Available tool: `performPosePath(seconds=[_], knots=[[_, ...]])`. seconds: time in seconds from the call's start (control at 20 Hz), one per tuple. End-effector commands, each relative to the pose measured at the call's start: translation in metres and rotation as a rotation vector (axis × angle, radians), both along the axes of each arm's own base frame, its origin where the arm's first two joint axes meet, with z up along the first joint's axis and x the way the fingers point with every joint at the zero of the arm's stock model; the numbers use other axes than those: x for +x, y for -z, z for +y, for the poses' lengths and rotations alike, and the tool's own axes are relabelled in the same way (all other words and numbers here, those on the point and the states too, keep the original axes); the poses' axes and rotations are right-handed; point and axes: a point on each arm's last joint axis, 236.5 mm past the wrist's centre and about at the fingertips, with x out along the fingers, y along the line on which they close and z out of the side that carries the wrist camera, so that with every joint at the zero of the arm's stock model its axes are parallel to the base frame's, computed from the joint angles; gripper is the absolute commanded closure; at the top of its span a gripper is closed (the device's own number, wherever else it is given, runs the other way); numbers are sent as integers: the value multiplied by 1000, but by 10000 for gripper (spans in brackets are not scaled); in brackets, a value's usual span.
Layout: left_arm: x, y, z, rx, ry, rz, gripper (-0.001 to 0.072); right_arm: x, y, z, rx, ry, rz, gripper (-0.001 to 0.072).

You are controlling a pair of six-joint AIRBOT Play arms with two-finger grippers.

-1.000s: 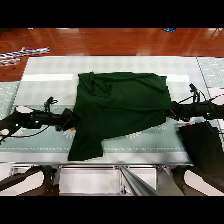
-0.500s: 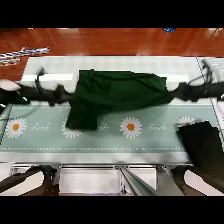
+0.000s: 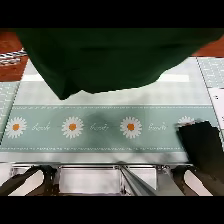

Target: Fold the shirts.

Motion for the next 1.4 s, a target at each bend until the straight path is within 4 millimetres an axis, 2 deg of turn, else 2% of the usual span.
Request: performPosePath(seconds=[0.0, 0.1, 0.2, 0.35, 0.45, 0.55, 0.65, 0.75, 0.85, 0.9, 1.0, 1.15, 1.25, 1.35], knots=[[-54, -52, 4, 110, -71, -126, 684, -68, -72, 12, -86, 31, -221, 688], [-86, -60, -3, 135, -69, -162, 684, -97, -83, 9, -131, 85, -272, 688], [-118, -58, -7, 187, -85, -189, 684, -122, -87, 2, -173, 147, -297, 688], [-159, -57, 13, 307, -192, -251, 684, -151, -88, -7, -209, 222, -310, 688], [-173, -52, 32, 356, -263, -245, 684, -161, -82, -10, -220, 245, -287, 688], [-166, -33, 41, 390, -277, -169, 684, -161, -69, -14, -220, 257, -233, 688], [-139, 0, 40, 390, -256, -61, 684, -151, -48, -16, -204, 250, -154, 688], [-92, 54, 39, 368, -235, 86, 684, -131, -13, -20, -184, 231, -40, 688], [-45, 114, 34, 336, -212, 222, 684, -100, 33, -23, -147, 195, 108, 688], [-19, 148, 28, 314, -183, 288, 684, -81, 60, -22, -123, 158, 181, 688], [28, 200, 22, 285, -151, 372, 684, -39, 114, -19, -63, 85, 302, 688], [103, 281, 19, 239, -155, 522, 684, 28, 202, -29, 20, 44, 493, 688], [139, 328, 16, 214, -138, 615, 683, 79, 255, -40, 84, 59, 565, 688], [170, 356, 9, 183, -119, 657, 683, 117, 300, -49, 131, 70, 645, 688]])
